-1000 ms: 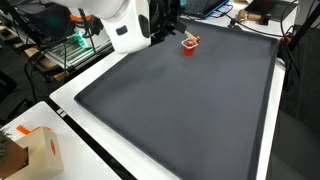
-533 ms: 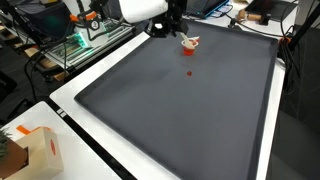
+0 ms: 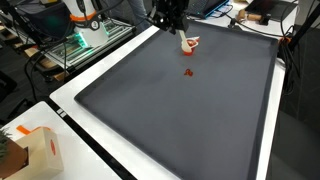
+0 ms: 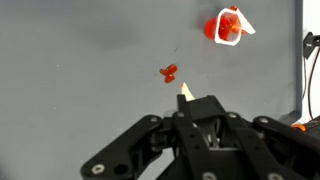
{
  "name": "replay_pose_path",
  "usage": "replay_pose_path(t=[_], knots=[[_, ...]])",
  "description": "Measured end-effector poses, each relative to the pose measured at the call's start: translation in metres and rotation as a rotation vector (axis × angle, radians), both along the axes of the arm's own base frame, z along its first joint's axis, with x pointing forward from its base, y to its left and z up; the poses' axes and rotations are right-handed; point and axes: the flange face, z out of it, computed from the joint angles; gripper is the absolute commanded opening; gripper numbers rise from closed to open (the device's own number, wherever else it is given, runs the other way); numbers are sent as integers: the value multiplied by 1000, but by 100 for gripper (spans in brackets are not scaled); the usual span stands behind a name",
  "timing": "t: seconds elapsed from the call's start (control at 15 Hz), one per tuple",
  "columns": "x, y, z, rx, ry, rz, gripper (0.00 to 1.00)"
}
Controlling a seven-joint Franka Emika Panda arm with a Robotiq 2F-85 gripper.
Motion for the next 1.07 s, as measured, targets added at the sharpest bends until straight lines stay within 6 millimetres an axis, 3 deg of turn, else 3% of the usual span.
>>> replay_pose_path(t=[0.53,1.07], knots=[[-2,27,17,-116,-27,10,6],[0,110,29,-344,-31,59,6]])
